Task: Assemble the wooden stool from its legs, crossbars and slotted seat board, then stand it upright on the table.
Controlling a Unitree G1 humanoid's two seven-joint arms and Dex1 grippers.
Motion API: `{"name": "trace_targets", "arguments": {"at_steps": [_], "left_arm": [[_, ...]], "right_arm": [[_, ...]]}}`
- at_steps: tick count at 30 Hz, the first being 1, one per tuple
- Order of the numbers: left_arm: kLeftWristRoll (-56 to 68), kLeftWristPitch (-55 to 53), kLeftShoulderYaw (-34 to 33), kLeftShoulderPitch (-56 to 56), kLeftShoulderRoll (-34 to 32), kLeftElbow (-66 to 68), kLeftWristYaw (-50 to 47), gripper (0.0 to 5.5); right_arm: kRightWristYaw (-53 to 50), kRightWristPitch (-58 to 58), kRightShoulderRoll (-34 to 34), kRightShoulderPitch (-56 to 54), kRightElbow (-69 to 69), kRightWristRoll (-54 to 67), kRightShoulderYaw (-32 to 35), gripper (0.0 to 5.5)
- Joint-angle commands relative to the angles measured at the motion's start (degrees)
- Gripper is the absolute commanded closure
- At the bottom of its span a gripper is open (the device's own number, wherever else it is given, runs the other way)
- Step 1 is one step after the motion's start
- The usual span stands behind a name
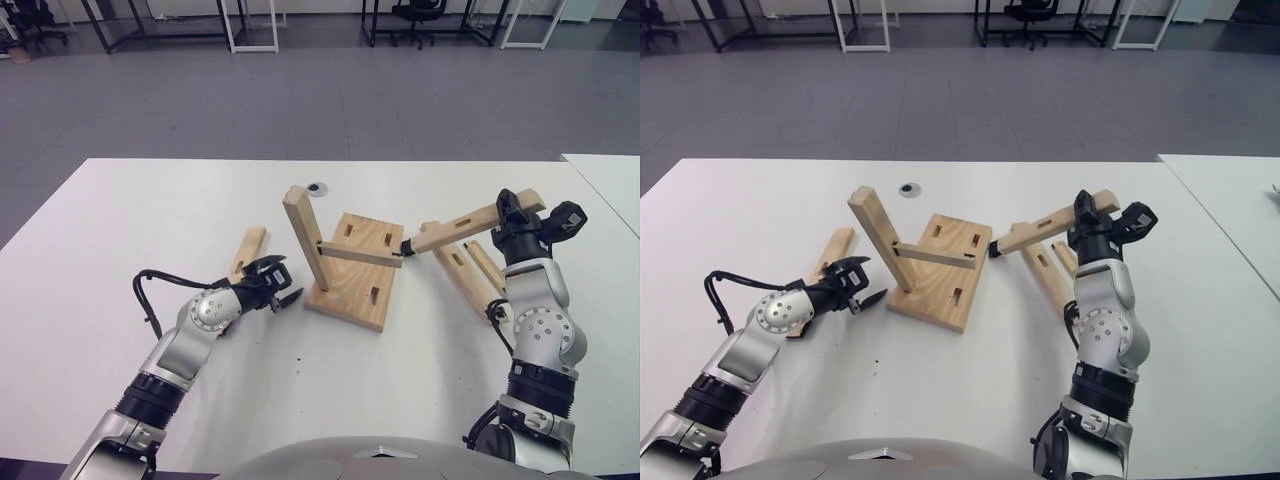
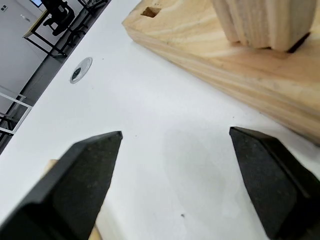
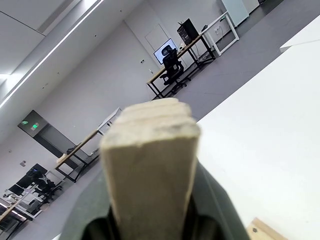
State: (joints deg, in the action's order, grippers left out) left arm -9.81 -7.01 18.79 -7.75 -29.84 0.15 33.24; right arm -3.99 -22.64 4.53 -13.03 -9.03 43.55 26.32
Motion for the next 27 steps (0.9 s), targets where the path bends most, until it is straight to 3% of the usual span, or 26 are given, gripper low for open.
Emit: {"name": "trace_targets", "arguments": {"at_steps": [1, 5, 10, 16, 27], "left_arm": [[-1.9, -2.4, 3.0, 1.7, 0.2, 0.4, 2.3, 1.54], [-0.2, -6.4, 3.1, 4.0, 0.3, -6.2, 3.2, 1.54], [4.1, -13.3, 3.2, 4.7, 3.6, -13.8, 4.6, 1.54], [4.8, -15.6, 3.8, 4.5, 6.4, -15.1, 3.8, 1.54], [5.7, -17.1, 2.7, 4.8, 6.5, -16.9, 3.8, 1.54]], "right_arm": [[-2.1, -3.2, 3.6, -0.1, -7.4, 6.7, 4.1, 4.49], [-13.6, -13.4, 11.4, 4.8, -23.9, 25.6, 7.8, 4.49], [-23.0, -18.8, 14.5, 13.7, -24.0, 40.8, 5.5, 4.49], [-22.9, -19.6, 17.4, 19.7, -25.5, 40.4, 0.5, 4.49], [-23.5, -16.2, 22.3, 20.6, -27.8, 32.7, -1.5, 4.49]]}}
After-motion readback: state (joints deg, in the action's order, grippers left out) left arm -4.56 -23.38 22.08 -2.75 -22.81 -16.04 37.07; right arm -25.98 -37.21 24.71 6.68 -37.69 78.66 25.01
